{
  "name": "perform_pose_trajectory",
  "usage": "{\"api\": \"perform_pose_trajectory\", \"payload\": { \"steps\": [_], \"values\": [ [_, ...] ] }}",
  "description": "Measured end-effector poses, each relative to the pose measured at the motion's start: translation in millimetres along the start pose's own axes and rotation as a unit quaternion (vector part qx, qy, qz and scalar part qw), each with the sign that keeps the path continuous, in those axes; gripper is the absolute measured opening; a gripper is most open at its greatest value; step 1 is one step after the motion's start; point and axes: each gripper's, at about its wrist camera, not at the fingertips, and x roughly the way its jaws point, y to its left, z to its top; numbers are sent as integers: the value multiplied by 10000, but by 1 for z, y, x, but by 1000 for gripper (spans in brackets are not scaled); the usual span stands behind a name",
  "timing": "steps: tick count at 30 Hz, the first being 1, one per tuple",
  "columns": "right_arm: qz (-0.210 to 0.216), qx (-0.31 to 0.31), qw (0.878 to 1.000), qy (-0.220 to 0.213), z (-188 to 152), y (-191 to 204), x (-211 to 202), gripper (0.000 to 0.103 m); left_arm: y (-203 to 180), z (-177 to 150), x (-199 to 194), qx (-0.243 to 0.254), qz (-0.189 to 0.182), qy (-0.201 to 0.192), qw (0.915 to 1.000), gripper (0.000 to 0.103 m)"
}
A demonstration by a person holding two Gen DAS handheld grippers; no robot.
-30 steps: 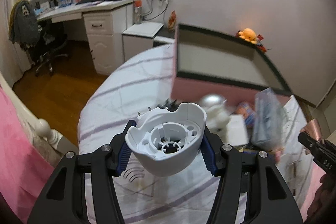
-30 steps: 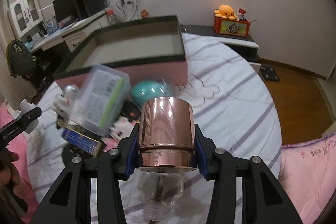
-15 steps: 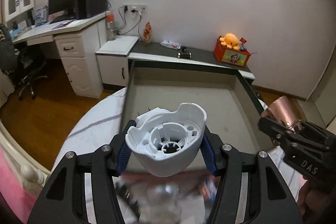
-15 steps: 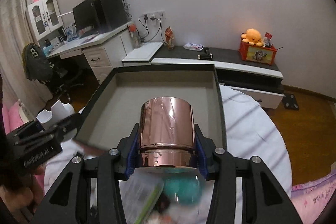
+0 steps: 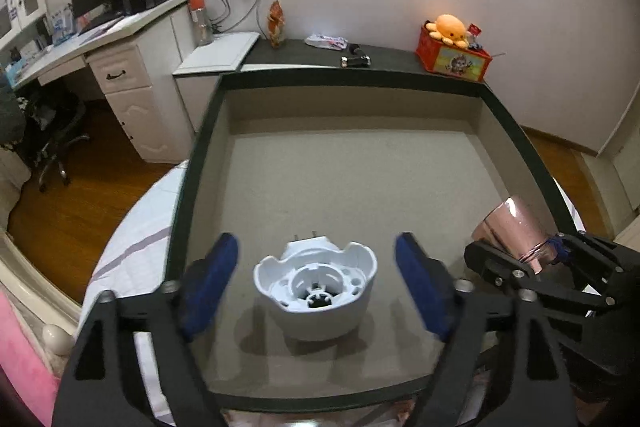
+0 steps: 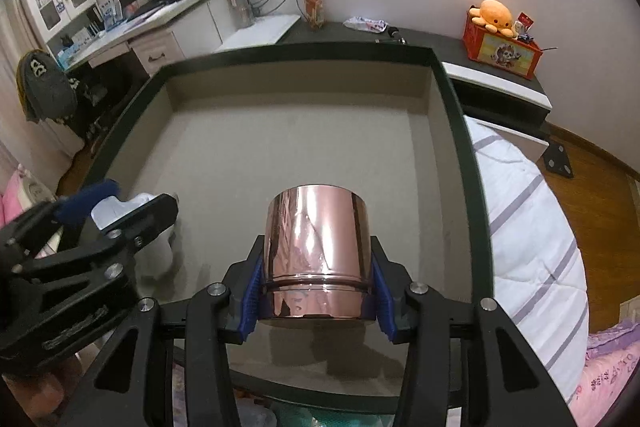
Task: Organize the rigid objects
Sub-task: 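Place white holder in box with left tool while right tool places copper cylinder, then withdraw both tools from the box toward the remaining items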
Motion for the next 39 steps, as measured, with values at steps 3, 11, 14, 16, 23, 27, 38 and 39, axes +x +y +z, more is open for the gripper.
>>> {"api": "perform_pose_trajectory", "payload": {
  "steps": [3, 11, 14, 16, 23, 27, 38, 39],
  "values": [
    [85, 13, 10000, -30, -2, 1, -5, 56, 12, -2, -9, -154, 38, -82, 9998, 94],
    [157, -5, 9981, -601, -8, 15, -42, 103, 41, -20, -77, -594, 31, -786, 9951, 103],
    [143, 94, 9963, -838, -15, 14, -64, 103, 46, -30, -105, -646, 108, -1020, 9926, 103],
    [103, 156, 9950, -984, -23, 13, -81, 103, 49, -41, -126, -661, 168, -1180, 9907, 103],
    [50, 332, 9888, -1455, -59, 10, -144, 103, 42, -80, -183, -594, 262, -1445, 9874, 103],
    [-20, 345, 9839, -1752, -81, 14, -179, 103, 34, -99, -211, -521, 313, -1541, 9862, 103],
    [-246, 198, 9695, -2430, -140, 34, -252, 103, 14, -142, -271, -394, 440, -1871, 9806, 103],
    [-250, 202, 9691, -2447, -145, 35, -255, 103, 14, -146, -274, -383, 453, -1873, 9805, 103]
  ]
}}
